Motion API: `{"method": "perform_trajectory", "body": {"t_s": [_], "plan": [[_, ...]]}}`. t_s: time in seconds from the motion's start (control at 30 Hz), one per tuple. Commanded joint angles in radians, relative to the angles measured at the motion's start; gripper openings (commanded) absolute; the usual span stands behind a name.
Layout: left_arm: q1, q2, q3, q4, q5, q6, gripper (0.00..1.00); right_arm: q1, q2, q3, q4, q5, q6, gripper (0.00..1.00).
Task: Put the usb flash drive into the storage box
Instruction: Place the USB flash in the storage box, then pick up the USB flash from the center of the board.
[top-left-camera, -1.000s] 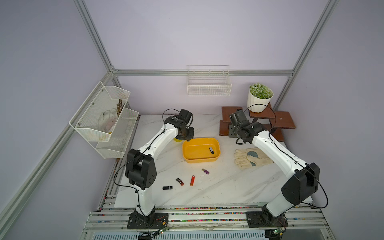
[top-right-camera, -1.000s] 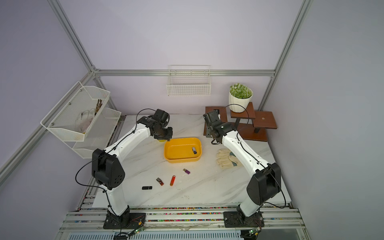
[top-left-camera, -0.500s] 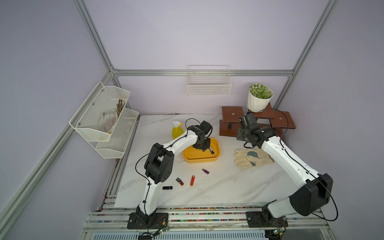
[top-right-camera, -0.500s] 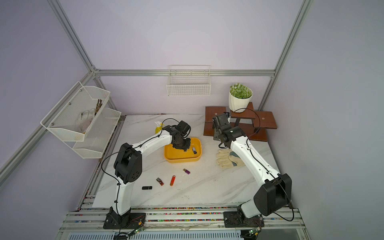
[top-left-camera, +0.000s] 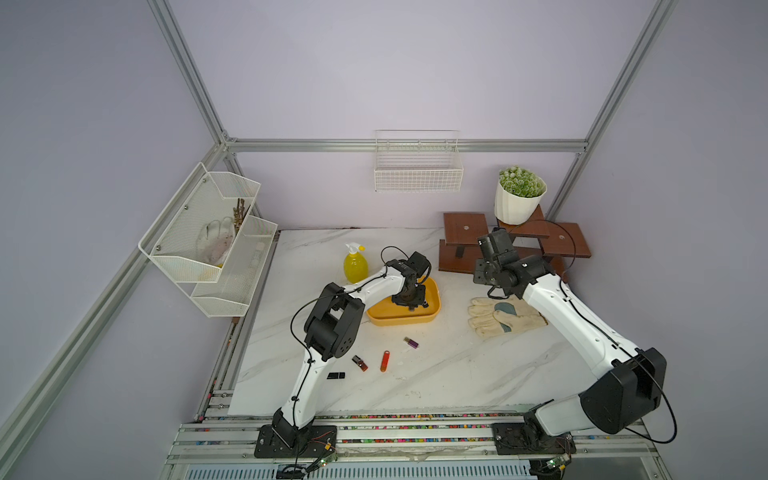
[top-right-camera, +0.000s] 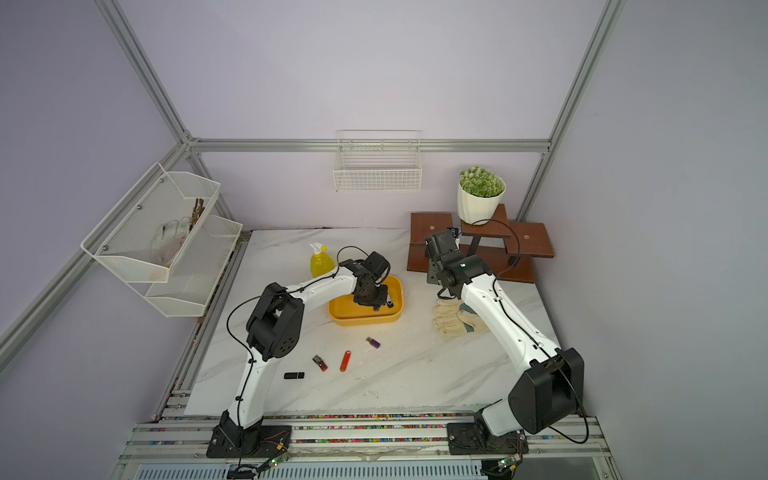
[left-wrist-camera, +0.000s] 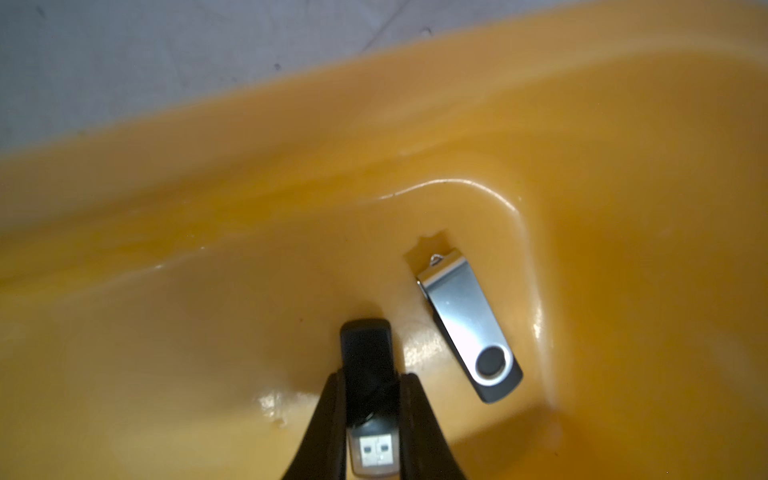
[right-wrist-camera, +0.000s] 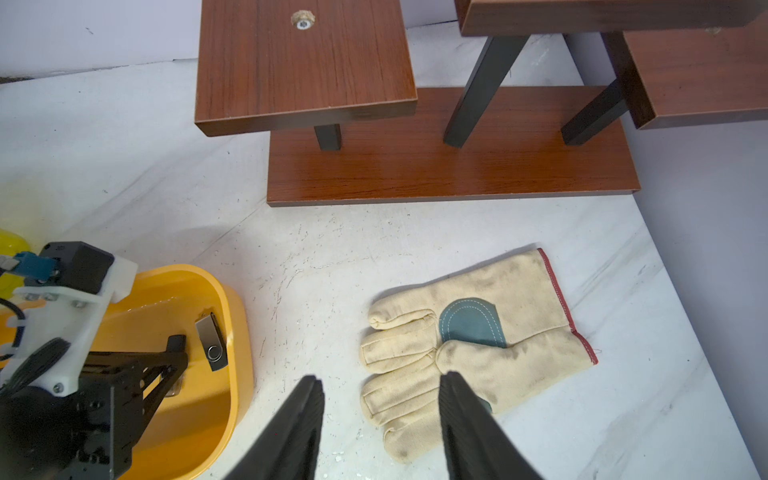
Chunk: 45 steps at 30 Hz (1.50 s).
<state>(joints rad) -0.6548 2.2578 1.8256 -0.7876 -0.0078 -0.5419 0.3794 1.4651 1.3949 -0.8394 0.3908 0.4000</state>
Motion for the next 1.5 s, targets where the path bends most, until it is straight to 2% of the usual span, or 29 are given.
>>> {"method": "perform_trajectory", "body": {"t_s": [0.0,0.07,0.2,0.33,0.43,0.53,0.63,0.7,0.83,1.1,1.23,1.37,1.47], "plan": [[0.000,-0.006,0.026,0.025,-0.008,-0.019,0.19,-0.005,-0.031,-0.011,-0.011,-0.008,0.011,0.51],[-0.003,-0.016,0.028,0.027,-0.014,-0.018,0.33,-0.005,-0.030,-0.016,-0.009,-0.016,0.013,0.51],[-0.002,-0.048,0.041,0.026,-0.026,-0.008,0.43,-0.004,-0.030,-0.025,-0.011,-0.043,0.005,0.51],[0.008,-0.060,0.128,-0.069,-0.028,-0.004,0.44,-0.003,-0.050,-0.027,-0.012,-0.120,-0.013,0.53],[0.021,-0.139,0.137,-0.099,-0.062,0.005,0.46,0.016,-0.107,-0.061,-0.004,-0.164,-0.011,0.54],[0.052,-0.240,0.128,-0.148,-0.101,0.019,0.49,0.072,-0.193,-0.142,0.015,-0.202,0.002,0.55],[0.095,-0.336,0.098,-0.234,-0.103,0.054,0.55,0.169,-0.260,-0.234,0.020,-0.225,0.052,0.56],[0.109,-0.413,0.032,-0.271,-0.128,0.065,0.58,0.235,-0.284,-0.288,0.030,-0.246,0.097,0.57],[0.105,-0.638,-0.213,-0.274,-0.154,0.031,0.64,0.361,-0.304,-0.355,0.058,-0.216,0.165,0.58],[0.063,-1.090,-0.690,-0.303,-0.132,-0.198,0.70,0.533,-0.198,-0.341,0.068,-0.197,0.244,0.58],[0.005,-1.203,-0.841,-0.318,-0.125,-0.315,0.71,0.604,-0.106,-0.405,0.176,-0.200,0.298,0.57],[-0.051,-1.261,-0.908,-0.322,-0.135,-0.383,0.72,0.618,-0.028,-0.426,0.287,-0.184,0.211,0.57],[-0.055,-1.272,-0.923,-0.333,-0.141,-0.389,0.72,0.616,0.035,-0.401,0.306,-0.138,0.146,0.56]]}}
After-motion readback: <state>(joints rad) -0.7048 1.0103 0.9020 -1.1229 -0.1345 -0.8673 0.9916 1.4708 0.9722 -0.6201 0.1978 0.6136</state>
